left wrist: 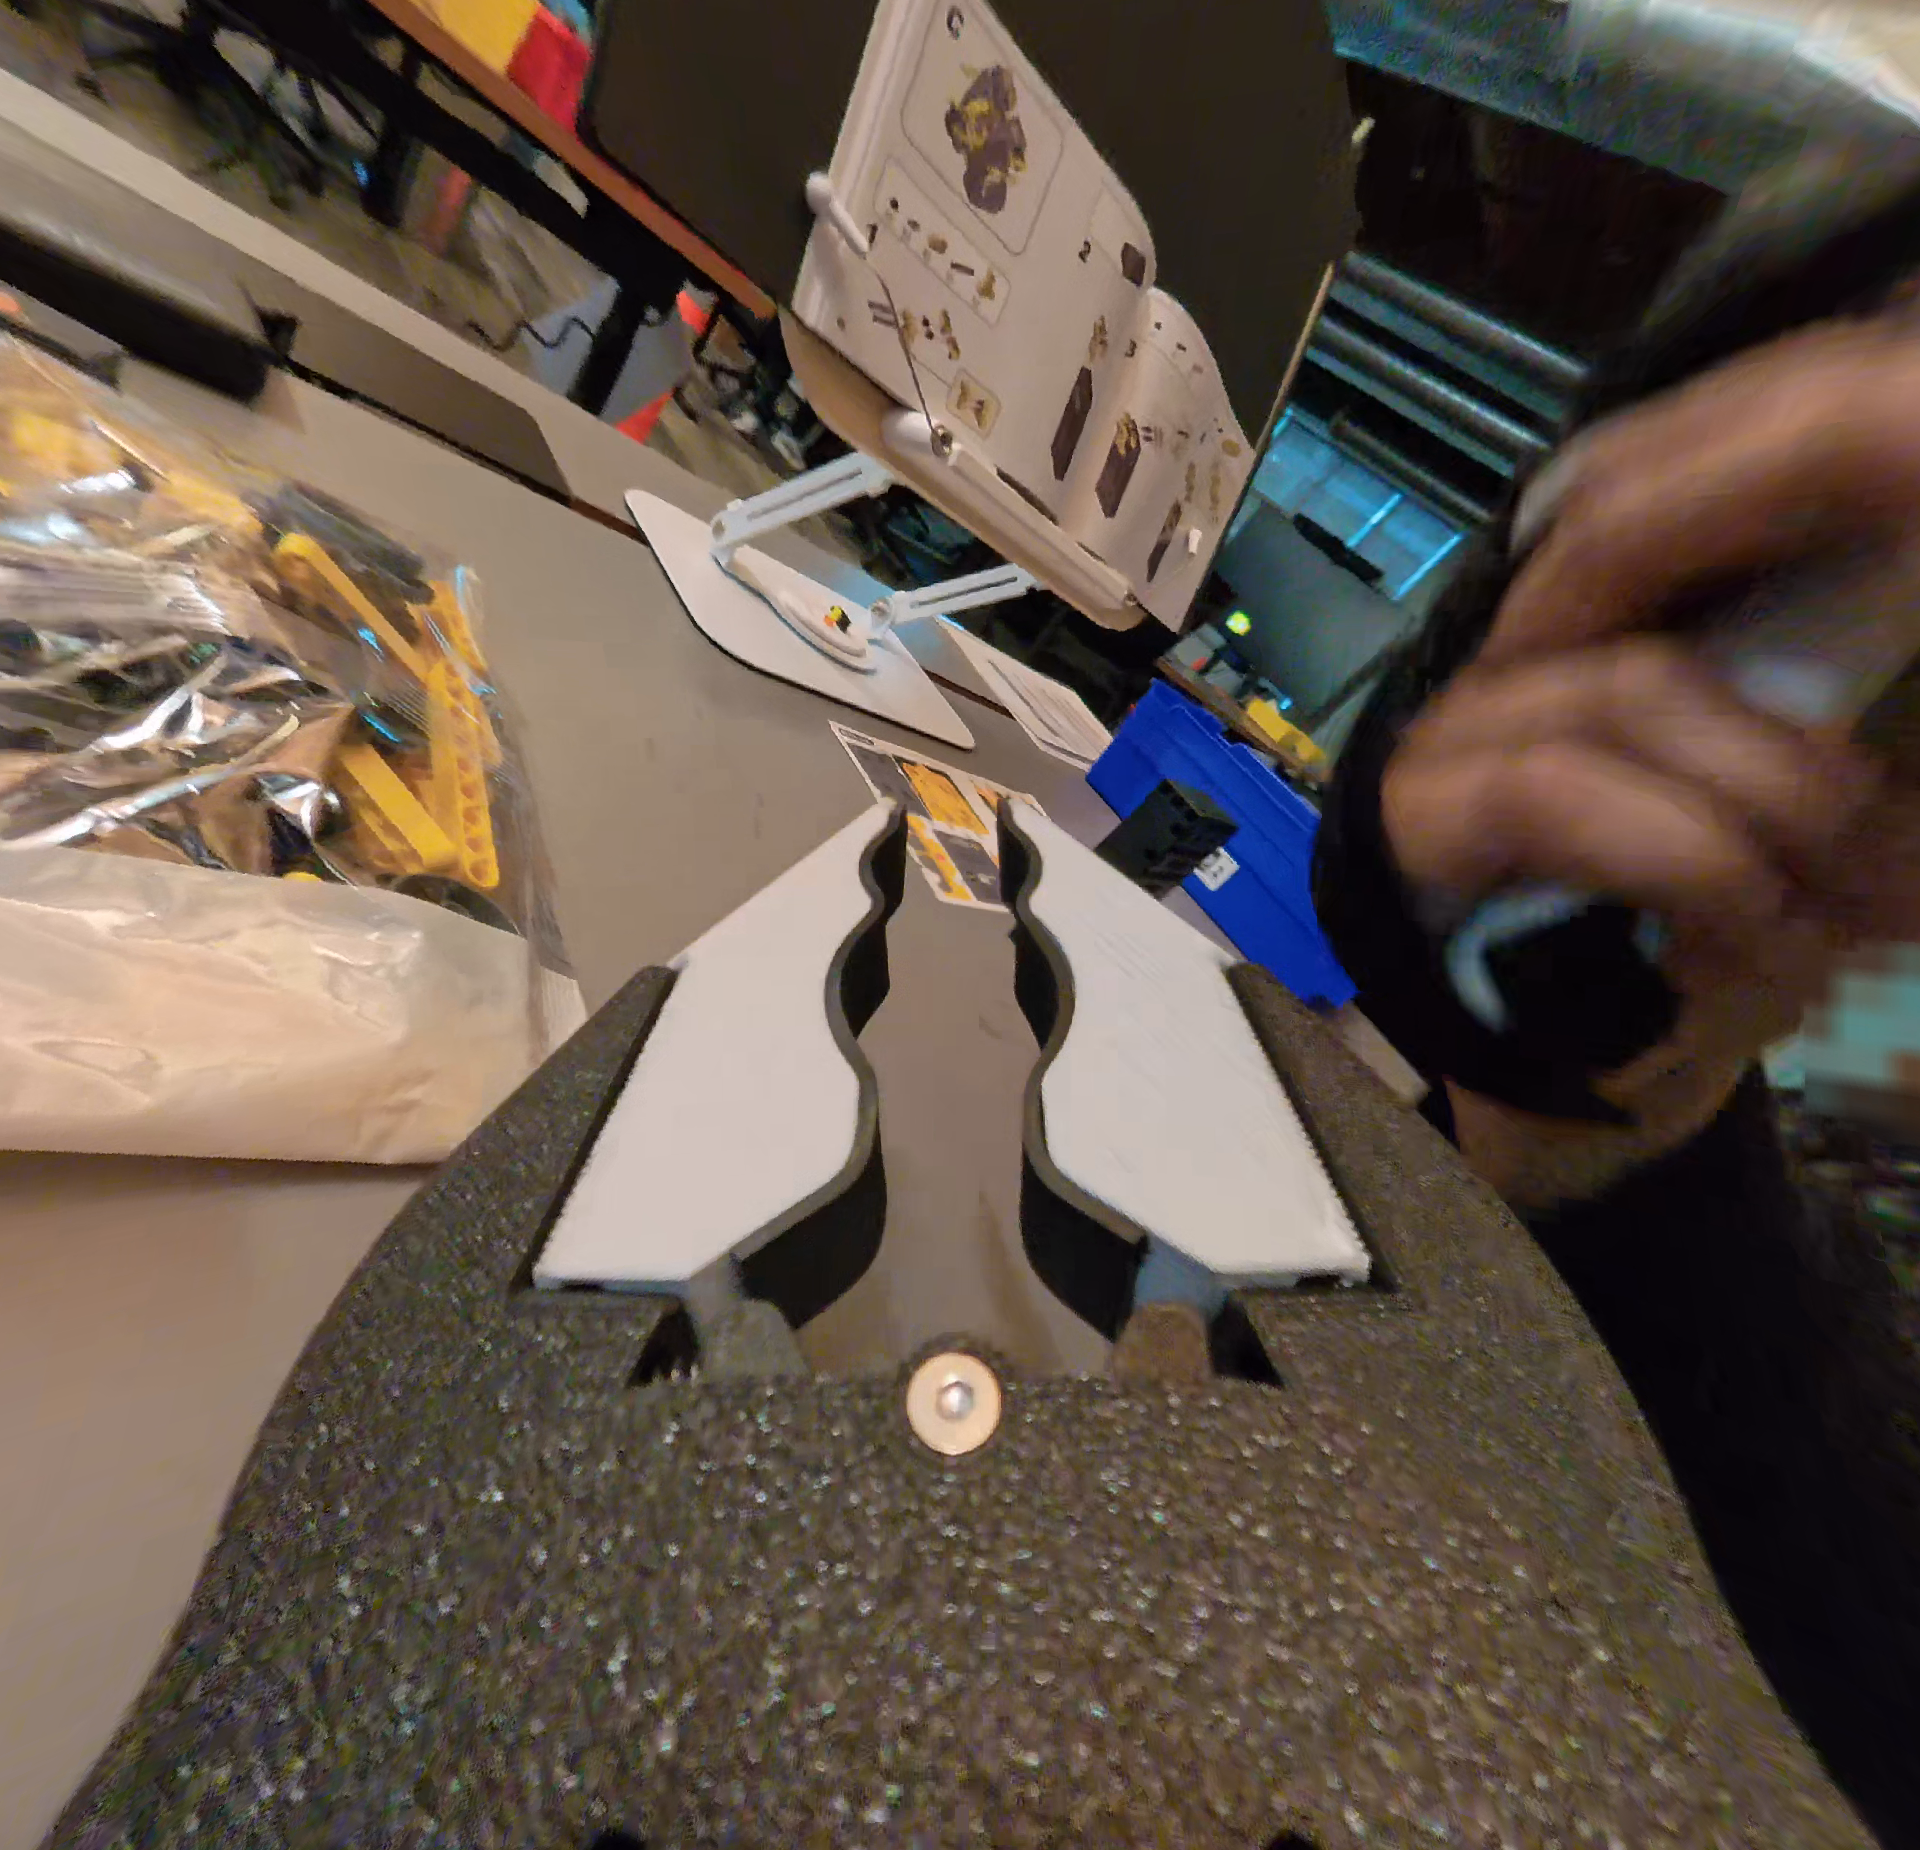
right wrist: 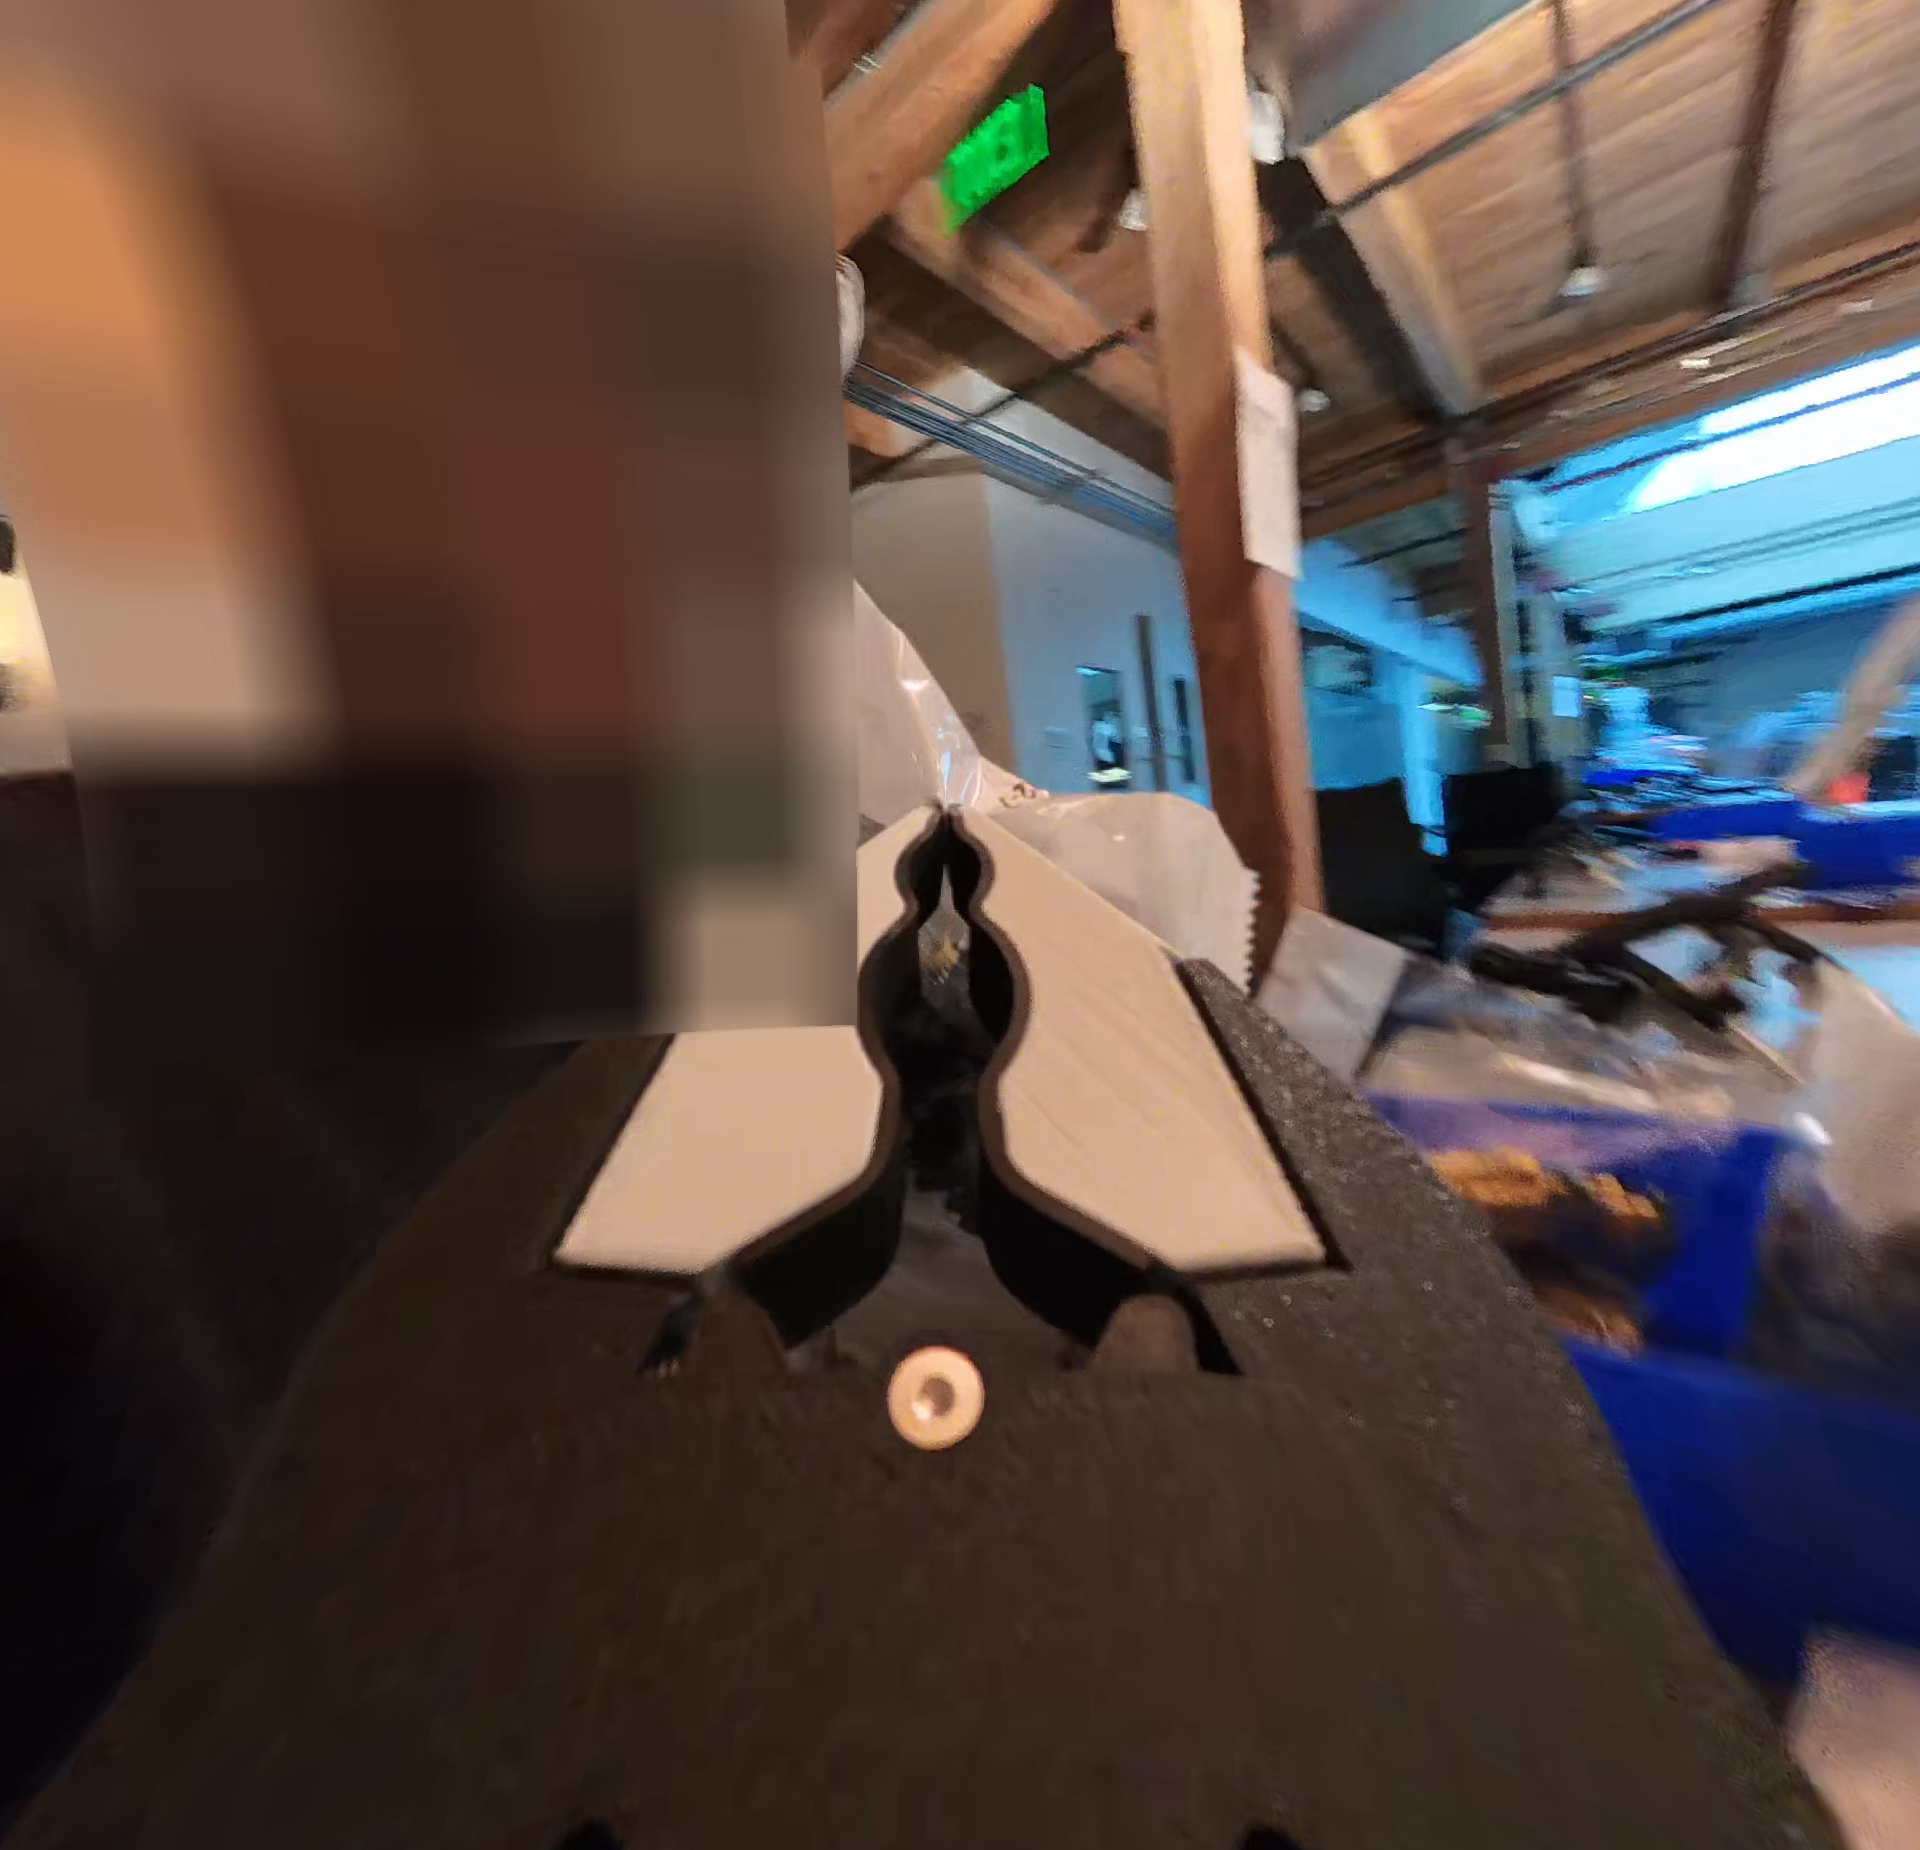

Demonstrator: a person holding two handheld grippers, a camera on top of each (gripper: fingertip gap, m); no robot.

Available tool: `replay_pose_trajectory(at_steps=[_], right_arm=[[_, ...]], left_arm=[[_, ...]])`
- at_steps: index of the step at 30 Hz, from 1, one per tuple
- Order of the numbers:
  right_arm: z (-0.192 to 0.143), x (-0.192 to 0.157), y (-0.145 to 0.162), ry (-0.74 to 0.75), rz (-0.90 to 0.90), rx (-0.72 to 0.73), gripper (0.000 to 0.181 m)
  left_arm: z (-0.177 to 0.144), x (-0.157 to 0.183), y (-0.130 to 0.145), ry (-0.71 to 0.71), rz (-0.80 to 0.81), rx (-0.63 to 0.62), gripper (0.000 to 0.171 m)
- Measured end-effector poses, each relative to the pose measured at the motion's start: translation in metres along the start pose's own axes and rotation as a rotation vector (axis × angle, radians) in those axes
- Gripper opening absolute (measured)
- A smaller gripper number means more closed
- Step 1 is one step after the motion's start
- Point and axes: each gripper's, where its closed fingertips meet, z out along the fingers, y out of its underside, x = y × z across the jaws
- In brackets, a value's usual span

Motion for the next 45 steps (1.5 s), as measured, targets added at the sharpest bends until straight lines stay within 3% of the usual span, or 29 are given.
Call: replay_pose_trajectory(at_steps=[1, 6, 12, 16, 28, 45], right_arm=[[-0.013, -0.01, 0.01, 0.064, -0.025, -0.018, 0.0], [-0.069, -0.036, 0.047, 0.331, -0.15, -0.153, 0.0], [-0.129, -0.015, 0.08, 0.691, -0.374, -0.481, 0.0], [-0.149, -0.003, 0.092, 0.819, -0.343, -0.575, 0.0], [-0.167, 0.016, 0.12, 0.916, -0.289, -0.692, 0.0], [-0.175, 0.025, 0.119, 0.902, -0.105, -0.521, 0.0]], left_arm=[[-0.002, 0.0, -0.003, -0.012, 0.024, 0.018, 0.016], [-0.006, 0.002, -0.007, -0.066, 0.137, 0.059, 0.016], [-0.003, 0.013, -0.003, -0.076, 0.267, 0.052, 0.016], [0.003, 0.017, 0.006, -0.076, 0.329, 0.006, 0.016], [0.006, 0.022, 0.014, -0.048, 0.324, -0.034, 0.016], [0.006, 0.024, 0.016, -0.043, 0.334, -0.04, 0.016]])
